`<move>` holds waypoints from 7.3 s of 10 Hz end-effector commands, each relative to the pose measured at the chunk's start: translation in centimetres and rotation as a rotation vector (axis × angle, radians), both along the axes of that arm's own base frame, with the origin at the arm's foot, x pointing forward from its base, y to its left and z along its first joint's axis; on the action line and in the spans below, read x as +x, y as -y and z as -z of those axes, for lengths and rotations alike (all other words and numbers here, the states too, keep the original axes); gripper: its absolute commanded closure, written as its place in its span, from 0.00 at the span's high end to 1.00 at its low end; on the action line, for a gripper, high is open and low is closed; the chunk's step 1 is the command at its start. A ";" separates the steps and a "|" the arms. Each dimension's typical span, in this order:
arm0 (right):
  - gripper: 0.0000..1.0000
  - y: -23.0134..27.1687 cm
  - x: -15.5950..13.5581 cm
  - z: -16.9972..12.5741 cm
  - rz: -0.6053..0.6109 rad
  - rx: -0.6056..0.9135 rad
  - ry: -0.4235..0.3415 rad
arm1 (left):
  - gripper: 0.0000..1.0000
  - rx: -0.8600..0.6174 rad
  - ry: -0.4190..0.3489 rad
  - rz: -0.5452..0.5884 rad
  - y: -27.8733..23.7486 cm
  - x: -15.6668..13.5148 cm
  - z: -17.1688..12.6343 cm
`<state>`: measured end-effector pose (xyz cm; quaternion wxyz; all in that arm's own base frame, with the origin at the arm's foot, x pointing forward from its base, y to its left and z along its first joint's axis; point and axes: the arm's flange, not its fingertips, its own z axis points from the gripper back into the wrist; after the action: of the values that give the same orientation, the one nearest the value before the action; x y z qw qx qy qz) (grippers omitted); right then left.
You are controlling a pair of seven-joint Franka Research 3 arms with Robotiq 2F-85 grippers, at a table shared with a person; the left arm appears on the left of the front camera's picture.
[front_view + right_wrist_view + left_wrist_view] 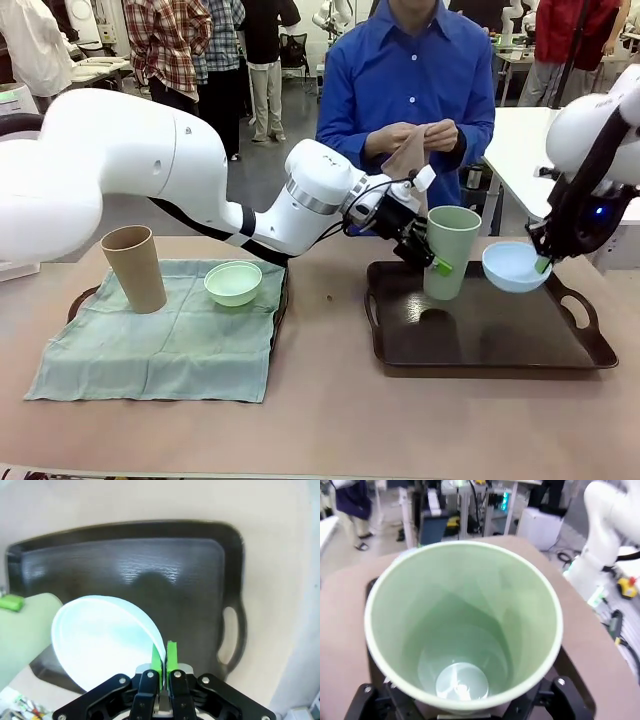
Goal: Set up a tray with a mat and arrange the tableware.
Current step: Pick up the Picnic Bowl and Reusable plastic cup from the Handle tray in front of the human's position and hold them in the air, then place the Picnic Bowl and Reusable plastic cup back onto the Handle tray in front of the human's position.
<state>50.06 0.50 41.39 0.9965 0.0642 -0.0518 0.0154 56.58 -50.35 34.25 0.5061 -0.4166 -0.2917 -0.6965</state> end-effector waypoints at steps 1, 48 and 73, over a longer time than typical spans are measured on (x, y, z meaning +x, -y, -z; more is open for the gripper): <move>0.00 0.0 -3.4 -3.2 -0.055 0.034 0.052 | 0.28 -0.021 -0.002 -0.050 -1.4 -2.4 -2.4; 0.04 0.8 -6.3 -7.9 -0.072 -0.018 0.056 | 0.85 -0.073 0.235 -0.119 -5.2 -8.4 -9.7; 0.34 2.0 1.6 6.6 -0.024 0.012 -0.074 | 0.92 -0.009 0.078 -0.002 -2.4 -2.2 4.2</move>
<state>51.53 -1.18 34.68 0.9983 0.0546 -0.0039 0.0200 53.82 -47.49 29.71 0.4778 -0.4029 -0.3259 -0.7093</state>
